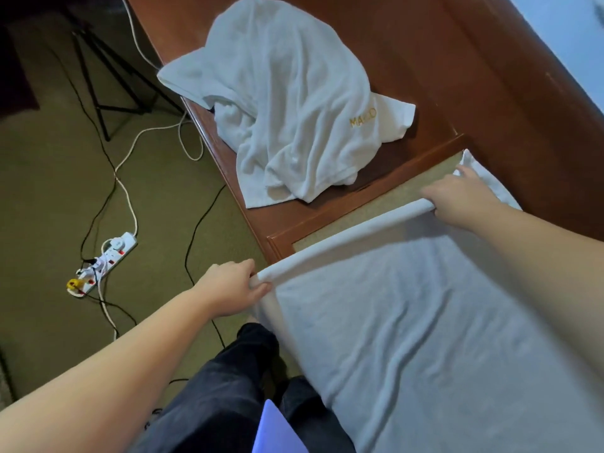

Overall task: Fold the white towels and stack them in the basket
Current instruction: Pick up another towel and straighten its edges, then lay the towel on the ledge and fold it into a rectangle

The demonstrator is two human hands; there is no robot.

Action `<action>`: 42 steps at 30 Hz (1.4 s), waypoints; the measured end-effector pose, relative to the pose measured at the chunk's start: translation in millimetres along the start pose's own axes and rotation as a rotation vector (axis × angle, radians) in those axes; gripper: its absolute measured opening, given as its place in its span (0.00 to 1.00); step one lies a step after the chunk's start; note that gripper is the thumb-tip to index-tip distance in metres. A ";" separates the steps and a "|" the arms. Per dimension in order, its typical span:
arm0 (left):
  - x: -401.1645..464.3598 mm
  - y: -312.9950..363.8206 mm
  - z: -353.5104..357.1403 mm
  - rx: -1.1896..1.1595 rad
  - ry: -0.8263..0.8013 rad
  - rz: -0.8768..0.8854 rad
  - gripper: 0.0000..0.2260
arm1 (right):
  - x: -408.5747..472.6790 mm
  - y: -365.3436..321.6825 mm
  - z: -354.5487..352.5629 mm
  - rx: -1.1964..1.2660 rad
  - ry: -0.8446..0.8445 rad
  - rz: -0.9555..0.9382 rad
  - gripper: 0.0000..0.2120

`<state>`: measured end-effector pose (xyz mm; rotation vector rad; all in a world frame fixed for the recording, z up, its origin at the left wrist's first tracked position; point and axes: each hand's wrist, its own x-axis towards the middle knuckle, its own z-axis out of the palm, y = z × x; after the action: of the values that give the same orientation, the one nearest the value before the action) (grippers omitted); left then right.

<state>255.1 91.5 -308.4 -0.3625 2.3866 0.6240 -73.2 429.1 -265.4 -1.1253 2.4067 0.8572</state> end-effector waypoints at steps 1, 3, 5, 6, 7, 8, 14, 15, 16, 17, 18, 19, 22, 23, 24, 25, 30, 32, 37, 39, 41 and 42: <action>-1.0 3.7 0.9 -0.008 0.026 0.006 0.18 | 1.6 0.5 -1.7 0.009 -0.007 0.000 0.14; -1.8 19.2 4.3 -0.035 0.096 0.053 0.18 | 4.6 2.6 -5.2 0.003 -0.043 -0.012 0.13; 0.2 39.7 8.0 -0.064 0.165 0.093 0.19 | 6.4 5.9 -9.5 0.023 -0.098 -0.026 0.12; 2.3 48.8 10.4 -0.072 0.204 0.097 0.19 | 6.2 8.0 -10.9 0.037 -0.113 -0.038 0.11; 5.6 57.4 12.5 -0.069 0.249 0.102 0.18 | 3.9 12.0 -11.8 0.047 -0.118 -0.042 0.11; 8.2 61.9 14.9 -0.058 0.281 0.098 0.18 | 2.3 15.1 -12.2 0.054 -0.111 -0.044 0.11; 3.9 76.4 38.8 -0.093 0.329 0.037 0.08 | -32.9 37.9 3.0 0.028 -0.053 0.106 0.13; 0.9 77.7 44.3 -0.082 0.351 0.039 0.11 | -40.7 39.4 7.7 0.036 -0.033 0.132 0.14; -3.2 79.6 48.2 -0.070 0.378 0.044 0.13 | -49.4 40.7 12.7 0.045 -0.009 0.156 0.15; -6.4 80.5 51.1 -0.054 0.409 0.059 0.14 | -57.3 41.1 18.1 0.050 0.023 0.172 0.16; -9.5 81.0 54.1 -0.033 0.430 0.084 0.15 | -64.8 41.3 24.5 0.043 0.068 0.185 0.16; -11.0 81.1 57.9 -0.008 0.458 0.121 0.15 | -72.3 41.5 30.0 0.034 0.112 0.199 0.17; -14.6 81.7 67.3 0.031 0.507 0.186 0.08 | -93.8 41.6 45.9 0.017 0.187 0.237 0.15; -15.6 81.9 69.8 0.039 0.511 0.196 0.08 | -100.8 40.4 49.0 0.021 0.194 0.252 0.15; -18.1 83.3 70.9 0.047 0.517 0.205 0.08 | -108.3 38.9 51.0 0.023 0.195 0.269 0.14; -21.3 85.2 73.0 0.052 0.535 0.232 0.08 | -115.9 37.1 53.7 0.020 0.188 0.286 0.14; -53.2 111.2 86.0 0.019 0.601 0.429 0.04 | -156.7 34.5 71.6 0.055 0.224 0.406 0.13; -68.7 125.8 95.6 0.005 0.576 0.544 0.08 | -176.1 34.8 81.3 0.098 0.257 0.459 0.13; -104.1 167.5 118.9 0.028 0.496 0.807 0.06 | -231.1 31.6 116.8 0.148 0.282 0.572 0.13; -109.0 178.2 129.9 0.049 0.423 0.843 0.08 | -249.9 30.5 137.0 0.161 0.256 0.607 0.13; -106.8 182.0 143.7 0.116 0.327 0.827 0.08 | -263.7 23.6 155.8 0.242 0.153 0.694 0.12; -104.6 182.9 148.9 0.170 0.265 0.800 0.09 | -267.7 17.2 163.0 0.344 0.094 0.769 0.13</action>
<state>337.4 334.3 -280.4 0.6602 2.7877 0.7324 89.6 696.2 -238.8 -0.0896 2.9439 0.5427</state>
